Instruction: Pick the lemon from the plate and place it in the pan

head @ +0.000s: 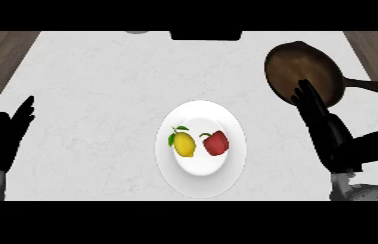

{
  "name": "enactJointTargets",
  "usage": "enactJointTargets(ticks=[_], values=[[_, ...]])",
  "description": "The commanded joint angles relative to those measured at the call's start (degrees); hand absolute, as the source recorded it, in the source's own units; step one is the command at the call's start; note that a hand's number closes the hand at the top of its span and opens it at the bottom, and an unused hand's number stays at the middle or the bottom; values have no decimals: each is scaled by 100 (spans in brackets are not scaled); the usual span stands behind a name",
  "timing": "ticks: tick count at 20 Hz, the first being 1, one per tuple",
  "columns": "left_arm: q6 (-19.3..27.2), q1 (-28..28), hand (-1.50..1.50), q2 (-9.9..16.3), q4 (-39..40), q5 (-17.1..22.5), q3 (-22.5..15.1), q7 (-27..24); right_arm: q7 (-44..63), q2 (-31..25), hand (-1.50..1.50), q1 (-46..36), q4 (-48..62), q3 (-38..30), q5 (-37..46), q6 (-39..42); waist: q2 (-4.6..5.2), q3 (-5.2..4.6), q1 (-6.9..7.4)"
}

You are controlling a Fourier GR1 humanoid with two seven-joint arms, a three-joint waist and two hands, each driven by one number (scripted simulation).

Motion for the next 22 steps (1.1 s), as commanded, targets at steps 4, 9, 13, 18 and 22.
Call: enactJointTargets(ticks=[4,9,13,18,22], values=[[-573,-492,0,-1051,-495,601,-661,-210,-392,-193,150,-1597,-388,1731,1285,1208,33,-55,634],[-871,-676,0,-1977,-570,1112,-1171,-108,-1081,-665,-150,-2988,-629,2342,3110,1442,-11,-77,681],[-908,-644,0,-2354,-584,1270,-1335,-187,-2046,365,-150,-3463,253,2978,3809,1006,124,7,592],[-866,-418,0,-2323,-746,1369,-1272,-19,-1431,453,-150,-4385,1030,4086,4992,1798,-1,-12,372],[-716,-489,0,-2330,-764,1331,-1214,96,-436,457,-150,-4970,1426,4914,6118,2467,-68,-20,252]])
